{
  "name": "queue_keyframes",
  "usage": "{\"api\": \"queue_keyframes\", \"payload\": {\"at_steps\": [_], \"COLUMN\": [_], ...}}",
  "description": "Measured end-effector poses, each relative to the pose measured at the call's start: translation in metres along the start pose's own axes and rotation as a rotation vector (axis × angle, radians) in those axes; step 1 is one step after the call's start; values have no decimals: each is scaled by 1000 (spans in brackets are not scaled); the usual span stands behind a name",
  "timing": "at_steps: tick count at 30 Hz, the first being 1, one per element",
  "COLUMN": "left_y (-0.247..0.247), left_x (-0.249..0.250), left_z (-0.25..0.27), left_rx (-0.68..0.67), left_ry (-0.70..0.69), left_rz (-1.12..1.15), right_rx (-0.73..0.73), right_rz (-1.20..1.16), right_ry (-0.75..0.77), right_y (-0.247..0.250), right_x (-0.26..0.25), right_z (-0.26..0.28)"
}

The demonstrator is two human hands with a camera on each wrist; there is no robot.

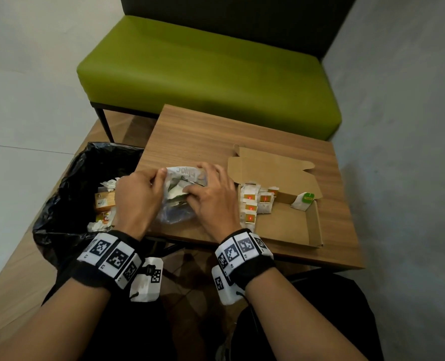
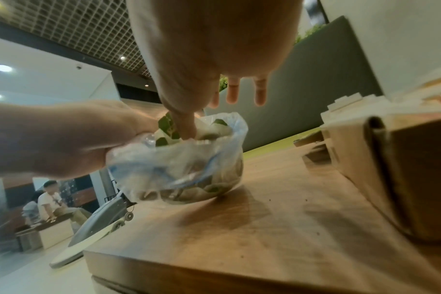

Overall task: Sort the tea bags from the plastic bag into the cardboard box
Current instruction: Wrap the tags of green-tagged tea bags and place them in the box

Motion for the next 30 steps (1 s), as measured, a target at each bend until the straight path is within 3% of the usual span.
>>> {"api": "queue_keyframes", "payload": {"at_steps": [4,6,11,16,18,22,24,27,30], "left_y": [-2,-4,-12,-33,-35,-12,-15,-41,-61], "left_x": [16,10,-1,-3,4,37,54,66,64], "left_z": [0,-3,-13,-10,-2,21,35,55,65], "left_rx": [31,48,95,-66,-83,80,-4,-305,-456], "left_ry": [-125,-79,21,114,77,-82,-79,79,200], "left_rz": [-86,-95,-148,-184,-207,-63,146,361,555], "right_rx": [122,163,95,24,-3,-19,-32,-70,-82], "right_rz": [-137,-290,-555,-784,-858,-962,-1050,-1127,-1082], "right_ry": [-86,-175,-547,-849,-966,-1071,-1081,-1055,-994], "right_y": [12,15,16,15,12,12,13,18,25], "right_x": [16,28,58,79,84,89,88,85,85], "right_z": [-4,-5,-1,22,35,54,58,59,60]}}
Point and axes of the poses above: each hand's wrist, its own z-axis away from the middle knuckle, its own y-axis out of the back of the hand, x = y × z, the point moved 8 cm from there along -z, towards the middle knuckle, and after that the axes turned 11 degrees about x, right-handed, at the moved point
